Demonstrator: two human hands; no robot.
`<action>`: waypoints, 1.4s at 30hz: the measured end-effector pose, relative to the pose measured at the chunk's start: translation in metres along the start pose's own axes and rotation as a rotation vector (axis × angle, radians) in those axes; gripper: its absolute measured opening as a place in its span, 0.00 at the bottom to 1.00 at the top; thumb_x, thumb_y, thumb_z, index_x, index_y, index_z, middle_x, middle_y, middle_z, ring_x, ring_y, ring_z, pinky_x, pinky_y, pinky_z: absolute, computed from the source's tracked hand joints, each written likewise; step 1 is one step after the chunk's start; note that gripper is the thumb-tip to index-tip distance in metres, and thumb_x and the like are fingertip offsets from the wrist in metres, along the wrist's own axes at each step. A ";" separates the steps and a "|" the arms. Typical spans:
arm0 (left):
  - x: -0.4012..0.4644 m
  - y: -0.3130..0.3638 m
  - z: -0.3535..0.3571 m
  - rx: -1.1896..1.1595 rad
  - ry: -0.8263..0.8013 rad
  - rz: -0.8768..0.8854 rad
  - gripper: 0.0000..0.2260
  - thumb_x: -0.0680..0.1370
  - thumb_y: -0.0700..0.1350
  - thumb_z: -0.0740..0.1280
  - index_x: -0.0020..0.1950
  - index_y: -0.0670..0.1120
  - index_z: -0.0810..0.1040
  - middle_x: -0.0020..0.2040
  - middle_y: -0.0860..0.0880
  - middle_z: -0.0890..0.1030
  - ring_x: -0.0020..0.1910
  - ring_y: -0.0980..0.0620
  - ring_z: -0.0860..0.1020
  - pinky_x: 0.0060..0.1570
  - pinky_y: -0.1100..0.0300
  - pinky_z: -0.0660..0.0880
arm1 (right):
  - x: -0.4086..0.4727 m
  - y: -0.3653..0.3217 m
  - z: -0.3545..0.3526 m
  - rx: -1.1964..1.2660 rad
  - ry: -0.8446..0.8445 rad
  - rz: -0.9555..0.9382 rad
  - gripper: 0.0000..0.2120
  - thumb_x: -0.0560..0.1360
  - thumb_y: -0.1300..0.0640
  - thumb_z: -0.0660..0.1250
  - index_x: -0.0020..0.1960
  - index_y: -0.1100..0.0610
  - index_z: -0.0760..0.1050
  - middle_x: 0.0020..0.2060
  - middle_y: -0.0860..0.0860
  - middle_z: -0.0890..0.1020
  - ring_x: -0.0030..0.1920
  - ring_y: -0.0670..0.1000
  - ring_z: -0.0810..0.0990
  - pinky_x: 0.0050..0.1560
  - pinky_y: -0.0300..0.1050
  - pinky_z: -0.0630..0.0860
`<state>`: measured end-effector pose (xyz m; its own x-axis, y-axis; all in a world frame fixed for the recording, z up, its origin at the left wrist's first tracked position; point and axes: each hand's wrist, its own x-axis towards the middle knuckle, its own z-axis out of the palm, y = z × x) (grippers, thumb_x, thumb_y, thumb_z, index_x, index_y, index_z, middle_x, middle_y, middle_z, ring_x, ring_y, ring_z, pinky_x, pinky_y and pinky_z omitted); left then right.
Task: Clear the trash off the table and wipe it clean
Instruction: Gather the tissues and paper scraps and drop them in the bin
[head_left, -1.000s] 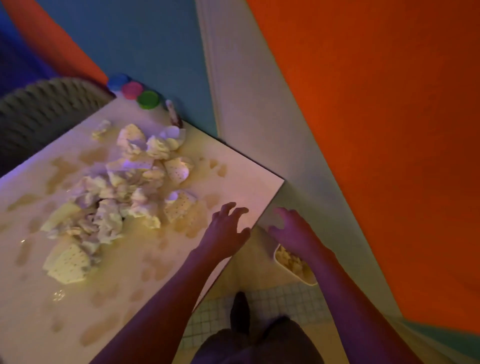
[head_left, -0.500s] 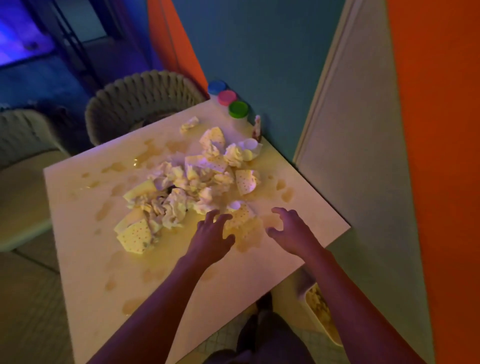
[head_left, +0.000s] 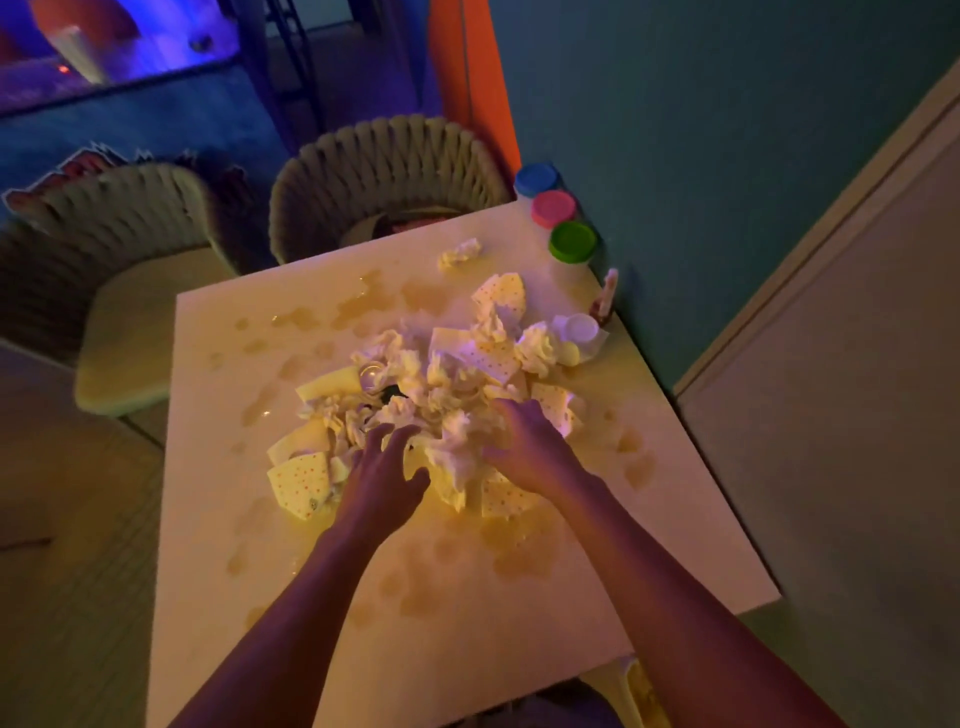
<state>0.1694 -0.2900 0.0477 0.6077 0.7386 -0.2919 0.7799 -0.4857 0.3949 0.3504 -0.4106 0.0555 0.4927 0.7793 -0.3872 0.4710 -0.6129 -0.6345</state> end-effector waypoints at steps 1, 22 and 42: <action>0.003 -0.001 -0.002 0.001 0.005 -0.018 0.27 0.76 0.49 0.71 0.74 0.54 0.68 0.75 0.46 0.64 0.69 0.37 0.68 0.64 0.46 0.69 | 0.009 -0.004 -0.001 0.002 -0.008 -0.019 0.32 0.75 0.47 0.68 0.76 0.48 0.61 0.71 0.54 0.64 0.66 0.58 0.73 0.61 0.53 0.75; 0.202 0.041 -0.057 0.043 0.031 0.175 0.26 0.77 0.49 0.67 0.74 0.56 0.66 0.73 0.49 0.65 0.66 0.40 0.69 0.59 0.47 0.75 | 0.176 -0.041 -0.052 -0.179 0.190 0.078 0.25 0.75 0.52 0.64 0.71 0.51 0.66 0.68 0.54 0.65 0.66 0.62 0.66 0.62 0.55 0.71; 0.394 0.087 -0.008 0.265 -0.080 0.279 0.26 0.80 0.43 0.63 0.78 0.53 0.61 0.78 0.48 0.62 0.71 0.41 0.66 0.55 0.46 0.75 | 0.243 0.006 -0.049 -0.148 0.127 0.100 0.23 0.71 0.54 0.70 0.66 0.47 0.74 0.59 0.54 0.76 0.58 0.59 0.78 0.55 0.50 0.76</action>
<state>0.4754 -0.0375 -0.0258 0.8033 0.5274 -0.2765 0.5885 -0.7742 0.2332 0.5085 -0.2314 -0.0093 0.6264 0.6968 -0.3495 0.5131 -0.7060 -0.4881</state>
